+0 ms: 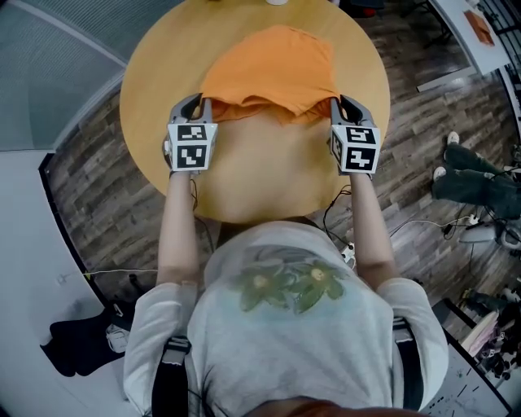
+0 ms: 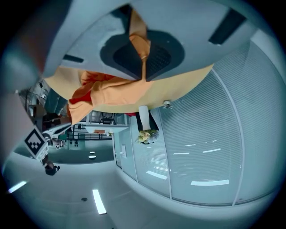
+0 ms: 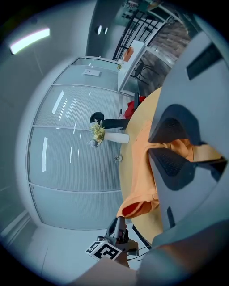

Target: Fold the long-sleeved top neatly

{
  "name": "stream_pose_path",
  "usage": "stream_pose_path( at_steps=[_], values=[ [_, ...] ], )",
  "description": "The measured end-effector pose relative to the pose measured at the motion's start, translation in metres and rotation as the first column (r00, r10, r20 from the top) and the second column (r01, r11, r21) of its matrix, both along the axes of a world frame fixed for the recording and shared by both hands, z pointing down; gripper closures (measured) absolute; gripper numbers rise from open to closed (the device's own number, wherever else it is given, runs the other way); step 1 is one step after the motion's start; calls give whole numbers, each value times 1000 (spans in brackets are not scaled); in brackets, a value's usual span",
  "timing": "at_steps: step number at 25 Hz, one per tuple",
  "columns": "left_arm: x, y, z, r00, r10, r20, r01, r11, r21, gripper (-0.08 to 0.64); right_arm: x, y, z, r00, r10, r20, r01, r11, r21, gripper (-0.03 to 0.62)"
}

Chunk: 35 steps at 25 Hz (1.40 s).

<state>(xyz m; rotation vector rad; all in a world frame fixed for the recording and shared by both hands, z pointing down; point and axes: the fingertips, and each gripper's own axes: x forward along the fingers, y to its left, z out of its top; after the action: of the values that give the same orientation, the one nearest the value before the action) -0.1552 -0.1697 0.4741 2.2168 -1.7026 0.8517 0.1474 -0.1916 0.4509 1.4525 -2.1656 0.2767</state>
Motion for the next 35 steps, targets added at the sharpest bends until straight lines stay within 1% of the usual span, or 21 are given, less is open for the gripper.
stream_pose_path(
  at_steps=[7,17,23,30,35],
  values=[
    [5,25,-28,1000,-7,-16,8,997,72,534,8,23,-21,1000,21,8,-21,999,50,545],
    [15,55,-71,1000,18,-1,-17,984,175,534,17,57,-52,998,52,30,-56,991,123,545],
    [20,86,-85,999,32,8,-33,981,193,534,17,87,-60,997,65,39,-69,989,132,545],
    [15,134,-101,999,32,12,-34,976,214,534,16,135,-71,996,83,38,-88,984,157,545],
    [13,166,-116,999,32,1,-31,968,249,534,17,169,-83,994,96,46,-103,977,185,545]
  ],
)
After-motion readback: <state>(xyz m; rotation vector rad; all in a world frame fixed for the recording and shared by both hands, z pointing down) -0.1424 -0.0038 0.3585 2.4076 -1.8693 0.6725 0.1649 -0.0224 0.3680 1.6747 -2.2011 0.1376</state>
